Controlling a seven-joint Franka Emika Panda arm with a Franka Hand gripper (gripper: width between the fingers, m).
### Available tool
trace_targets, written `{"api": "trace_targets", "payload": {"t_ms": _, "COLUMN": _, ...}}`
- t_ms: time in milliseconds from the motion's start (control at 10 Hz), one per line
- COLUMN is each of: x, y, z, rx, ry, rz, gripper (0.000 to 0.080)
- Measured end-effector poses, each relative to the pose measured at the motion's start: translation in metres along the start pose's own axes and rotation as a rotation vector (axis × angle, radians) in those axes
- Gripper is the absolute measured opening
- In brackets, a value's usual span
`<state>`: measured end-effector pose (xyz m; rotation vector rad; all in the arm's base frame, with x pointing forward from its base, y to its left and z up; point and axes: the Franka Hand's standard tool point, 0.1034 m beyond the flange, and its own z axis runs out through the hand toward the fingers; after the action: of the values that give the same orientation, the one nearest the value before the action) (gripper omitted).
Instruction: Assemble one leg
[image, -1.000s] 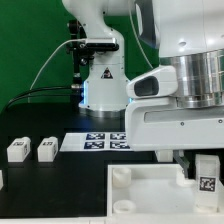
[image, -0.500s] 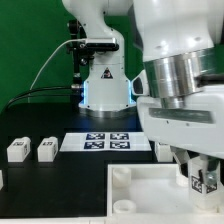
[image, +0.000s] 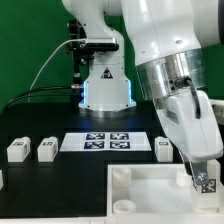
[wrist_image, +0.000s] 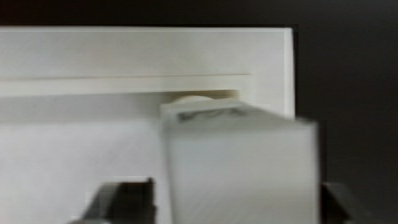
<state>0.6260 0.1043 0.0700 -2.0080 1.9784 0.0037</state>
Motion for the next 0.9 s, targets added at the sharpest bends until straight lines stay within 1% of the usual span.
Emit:
{"api": "trace_targets", "payload": {"t_ms": 100, "x": -0.001, "y": 0.0, "z": 0.0, "rx": -0.008, "ry": 0.002, "rz": -0.065, "gripper": 0.0487}}
{"api": "trace_targets", "payload": {"t_ms": 200, "x": -0.005, "y": -0.002, "z": -0.001, "rx": -0.028, "ry": 0.003, "rz": -0.258, "gripper": 0.0603}}
{"api": "trace_targets", "payload": {"t_ms": 300, "x": -0.01, "y": -0.003, "z": -0.001, "rx": -0.056, "ry": -0.001, "rz": -0.478, "gripper": 0.0603}}
{"api": "trace_targets", "payload": {"t_ms": 400, "x": -0.015, "y": -0.004, "z": 0.0, "rx": -0.097, "ry": -0.013, "rz": -0.676, "gripper": 0.0642}}
{"api": "trace_targets", "payload": {"t_ms": 500, "x": -0.013, "y": -0.007, "z": 0.0, "rx": -0.085, "ry": -0.008, "rz": -0.719, "gripper": 0.0642}}
{"api": "trace_targets", "payload": {"t_ms": 700, "x": -0.011, "y": -0.007, "z": -0.001, "rx": -0.087, "ry": -0.016, "rz": -0.944, "gripper": 0.0648}}
{"api": "trace_targets", "payload": {"t_ms": 800, "x": -0.012, "y": -0.006, "z": -0.001, "rx": -0.102, "ry": -0.02, "rz": -1.053, "gripper": 0.0649}}
{"api": "trace_targets", "payload": {"t_ms": 900, "x": -0.015, "y": -0.01, "z": -0.004, "rx": -0.146, "ry": -0.015, "rz": -1.27, "gripper": 0.0649}}
